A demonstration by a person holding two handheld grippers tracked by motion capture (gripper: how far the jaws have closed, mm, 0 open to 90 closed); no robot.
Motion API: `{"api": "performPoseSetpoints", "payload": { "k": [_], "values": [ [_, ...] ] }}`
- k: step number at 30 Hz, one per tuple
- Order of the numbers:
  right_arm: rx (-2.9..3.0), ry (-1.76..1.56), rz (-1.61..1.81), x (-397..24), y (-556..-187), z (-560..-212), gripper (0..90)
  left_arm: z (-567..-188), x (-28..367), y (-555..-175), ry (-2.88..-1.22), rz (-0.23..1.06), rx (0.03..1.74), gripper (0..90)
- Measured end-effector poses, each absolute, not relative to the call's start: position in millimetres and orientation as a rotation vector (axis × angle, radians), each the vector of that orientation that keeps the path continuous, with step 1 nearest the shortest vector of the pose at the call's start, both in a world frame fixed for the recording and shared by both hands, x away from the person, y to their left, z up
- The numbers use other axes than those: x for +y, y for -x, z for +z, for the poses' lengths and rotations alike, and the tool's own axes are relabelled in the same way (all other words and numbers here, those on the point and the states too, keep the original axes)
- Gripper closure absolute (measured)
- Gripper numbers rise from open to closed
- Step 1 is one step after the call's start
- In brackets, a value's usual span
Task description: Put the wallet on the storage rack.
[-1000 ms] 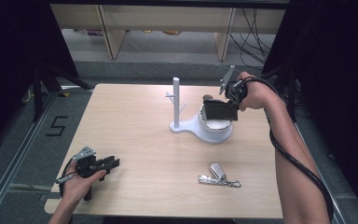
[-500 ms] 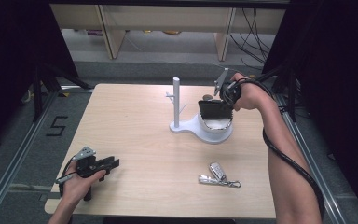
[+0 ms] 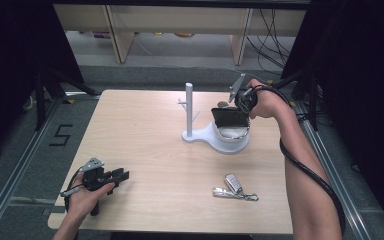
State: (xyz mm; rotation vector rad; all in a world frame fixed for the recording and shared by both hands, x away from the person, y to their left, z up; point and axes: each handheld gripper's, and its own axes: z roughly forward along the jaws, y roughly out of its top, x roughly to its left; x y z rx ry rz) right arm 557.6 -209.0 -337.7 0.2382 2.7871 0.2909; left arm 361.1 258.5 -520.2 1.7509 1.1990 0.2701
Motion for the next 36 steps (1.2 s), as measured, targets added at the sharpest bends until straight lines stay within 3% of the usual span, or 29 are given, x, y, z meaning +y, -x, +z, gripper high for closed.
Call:
{"api": "performPoseSetpoints", "payload": {
  "k": [7, 14, 17, 27, 36],
  "values": [
    [2.790, -0.297, 0.230, -203, -557, -342, 76.1, -520, 256, -361, -1.740, 0.258, 1.193, 63.0],
    [2.757, -0.346, 0.244, -206, -557, -345, 61.2, -521, 258, -362, -1.748, 0.258, 1.192, 62.9],
    [2.743, -0.369, 0.241, -208, -554, -340, 59.4, -520, 257, -361, -1.743, 0.256, 1.195, 62.9],
    [2.776, -0.361, 0.255, -208, -546, -332, 77.3, -521, 255, -361, -1.754, 0.257, 1.186, 62.7],
    [2.791, -0.464, 0.306, -208, -546, -333, 79.3, -522, 255, -361, -1.748, 0.253, 1.195, 62.6]
  ]
}}
